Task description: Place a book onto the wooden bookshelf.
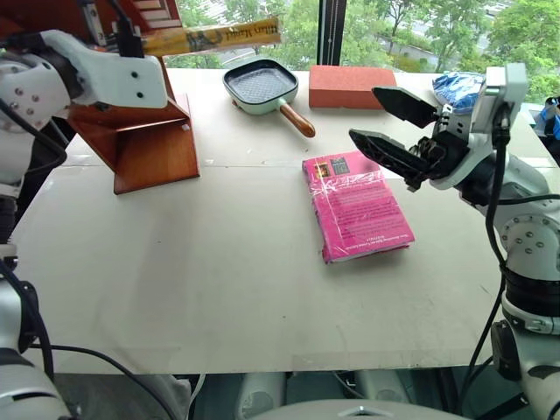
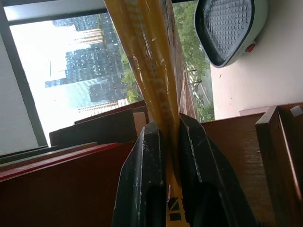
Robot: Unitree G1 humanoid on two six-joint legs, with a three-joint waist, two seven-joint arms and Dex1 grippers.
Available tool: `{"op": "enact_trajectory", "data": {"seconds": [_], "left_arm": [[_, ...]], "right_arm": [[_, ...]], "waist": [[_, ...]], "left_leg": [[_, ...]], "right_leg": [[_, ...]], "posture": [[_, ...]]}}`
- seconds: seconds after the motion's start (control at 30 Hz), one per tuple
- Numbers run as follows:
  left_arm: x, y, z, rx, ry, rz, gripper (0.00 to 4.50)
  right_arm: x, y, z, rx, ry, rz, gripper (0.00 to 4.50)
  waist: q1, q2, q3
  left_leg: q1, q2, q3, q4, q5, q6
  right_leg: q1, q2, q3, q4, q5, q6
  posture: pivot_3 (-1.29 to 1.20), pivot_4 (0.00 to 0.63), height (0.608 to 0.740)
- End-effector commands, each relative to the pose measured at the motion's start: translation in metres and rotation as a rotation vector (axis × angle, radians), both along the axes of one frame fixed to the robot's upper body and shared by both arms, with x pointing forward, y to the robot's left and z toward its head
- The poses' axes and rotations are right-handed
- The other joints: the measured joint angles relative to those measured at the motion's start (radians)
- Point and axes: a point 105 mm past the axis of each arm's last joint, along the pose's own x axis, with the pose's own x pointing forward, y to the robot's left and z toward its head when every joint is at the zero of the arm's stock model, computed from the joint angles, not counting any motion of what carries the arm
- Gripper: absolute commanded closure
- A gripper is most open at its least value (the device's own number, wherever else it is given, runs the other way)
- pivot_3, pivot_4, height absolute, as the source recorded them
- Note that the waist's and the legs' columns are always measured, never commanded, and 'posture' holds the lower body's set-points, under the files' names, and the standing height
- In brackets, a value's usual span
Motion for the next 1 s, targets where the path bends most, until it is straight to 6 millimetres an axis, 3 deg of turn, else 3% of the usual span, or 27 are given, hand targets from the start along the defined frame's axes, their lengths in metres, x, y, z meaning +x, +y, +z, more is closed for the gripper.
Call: {"op": "enact_trajectory", "data": {"seconds": [0.03,0.17,0.37,0.6,0.97,1.0], "left_arm": [[-0.011,0.016,0.026,-0.058,-0.084,0.058,4.46],[-0.009,0.028,0.008,-0.088,-0.010,0.130,4.46],[-0.021,0.057,0.000,-0.100,0.070,0.250,4.46],[-0.038,0.083,0.006,-0.053,0.079,0.367,4.46],[-0.041,0.088,-0.004,-0.054,0.140,0.382,4.46],[-0.041,0.088,-0.004,-0.056,0.140,0.385,3.58]], "right_arm": [[-0.003,0.004,0.009,0.009,-0.026,0.013,0.00],[-0.001,0.005,0.008,0.004,-0.023,0.005,0.00],[0.002,0.003,0.005,-0.006,-0.019,-0.017,0.00],[0.004,0.005,0.002,-0.011,-0.011,-0.008,0.00],[0.004,0.006,0.004,0.001,-0.020,0.005,0.00],[0.004,0.006,0.004,0.001,-0.020,0.003,0.00]], "waist": [[-0.001,0.000,0.000],[-0.003,0.000,0.000],[-0.006,0.000,0.000],[-0.007,0.000,0.000],[-0.009,0.000,0.000],[-0.009,0.000,0.000]], "left_leg": [[0.000,0.000,0.000,0.000,0.000,0.000],[0.000,0.000,0.001,0.000,0.000,0.000],[0.000,0.000,0.001,0.001,0.000,0.000],[0.001,0.000,0.002,0.001,0.000,0.000],[0.001,0.001,0.002,0.002,0.000,0.000],[0.001,0.001,0.002,0.002,0.000,0.000]], "right_leg": [[0.000,0.000,0.000,0.000,0.000,0.000],[-0.002,0.000,0.001,0.004,0.000,0.000],[-0.005,0.000,0.001,0.010,0.000,0.000],[-0.005,0.001,0.002,0.011,0.000,0.000],[-0.006,0.001,0.003,0.013,0.000,0.000],[-0.006,0.001,0.003,0.013,0.000,0.000]], "posture": [[0.00,0.150,0.740],[0.00,0.150,0.740],[0.00,0.150,0.740],[0.00,0.150,0.740],[0.00,0.150,0.740],[0.00,0.150,0.740]]}}
